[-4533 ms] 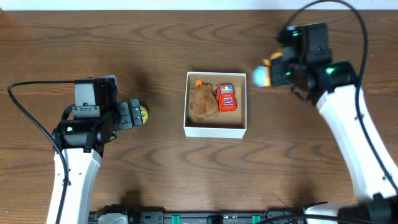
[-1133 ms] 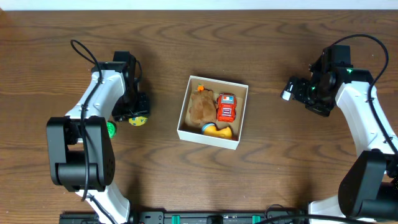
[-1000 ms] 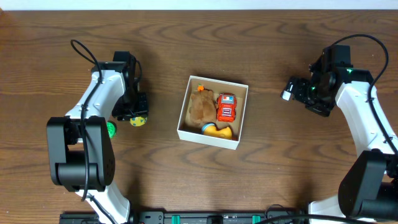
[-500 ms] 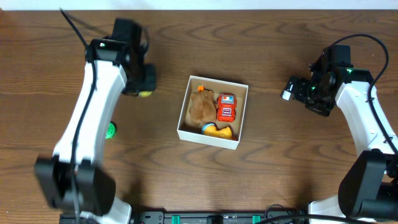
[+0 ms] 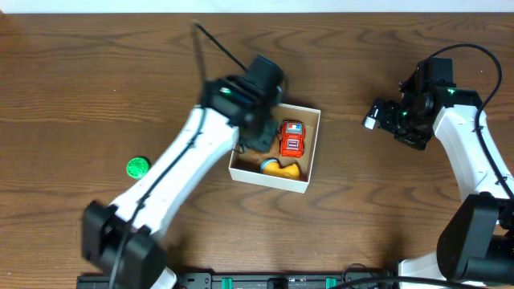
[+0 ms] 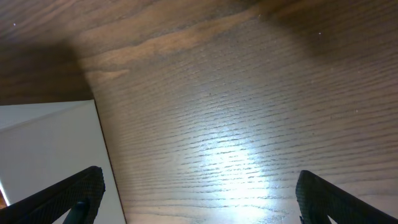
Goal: Pack container
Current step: 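Carry the yellow ball into the box and release it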
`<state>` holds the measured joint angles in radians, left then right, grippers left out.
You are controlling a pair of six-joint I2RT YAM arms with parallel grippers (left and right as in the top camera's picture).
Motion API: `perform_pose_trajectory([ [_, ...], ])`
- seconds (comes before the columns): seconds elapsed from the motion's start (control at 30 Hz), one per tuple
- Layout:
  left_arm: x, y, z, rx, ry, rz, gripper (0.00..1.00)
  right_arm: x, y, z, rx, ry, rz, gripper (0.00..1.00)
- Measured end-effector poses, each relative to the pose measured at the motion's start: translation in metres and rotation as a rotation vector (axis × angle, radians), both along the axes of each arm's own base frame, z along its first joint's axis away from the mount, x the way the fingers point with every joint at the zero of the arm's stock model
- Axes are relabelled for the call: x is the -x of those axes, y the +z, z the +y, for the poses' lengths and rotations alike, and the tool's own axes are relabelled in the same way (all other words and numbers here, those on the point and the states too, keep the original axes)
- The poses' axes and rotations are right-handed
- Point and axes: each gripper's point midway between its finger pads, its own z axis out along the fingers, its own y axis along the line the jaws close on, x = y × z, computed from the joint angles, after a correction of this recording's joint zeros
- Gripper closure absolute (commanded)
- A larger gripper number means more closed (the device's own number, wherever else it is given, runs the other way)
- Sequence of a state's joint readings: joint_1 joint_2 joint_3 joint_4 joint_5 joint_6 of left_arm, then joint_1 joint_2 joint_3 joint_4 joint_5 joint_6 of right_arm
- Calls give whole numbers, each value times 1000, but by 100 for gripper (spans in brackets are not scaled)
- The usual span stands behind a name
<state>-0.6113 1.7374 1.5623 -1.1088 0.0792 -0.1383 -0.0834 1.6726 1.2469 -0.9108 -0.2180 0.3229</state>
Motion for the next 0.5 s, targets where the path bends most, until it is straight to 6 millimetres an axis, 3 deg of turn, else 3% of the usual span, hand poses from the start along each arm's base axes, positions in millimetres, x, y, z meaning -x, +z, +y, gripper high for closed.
perform_pose_trajectory([
  [0.1,9,-27,-2,-51,-19,71,68,0,0,0,0,0,1,1],
  [0.2,11,-41,0,-79,-19,109,25,0,0,0,0,0,2,1],
  [0.3,11,-44,2,-85,-19,117,2,1,0,0,0,0,4,1],
  [0.5,10,-44,10,-104,7,124,2,1,0,0,0,1,5,1],
])
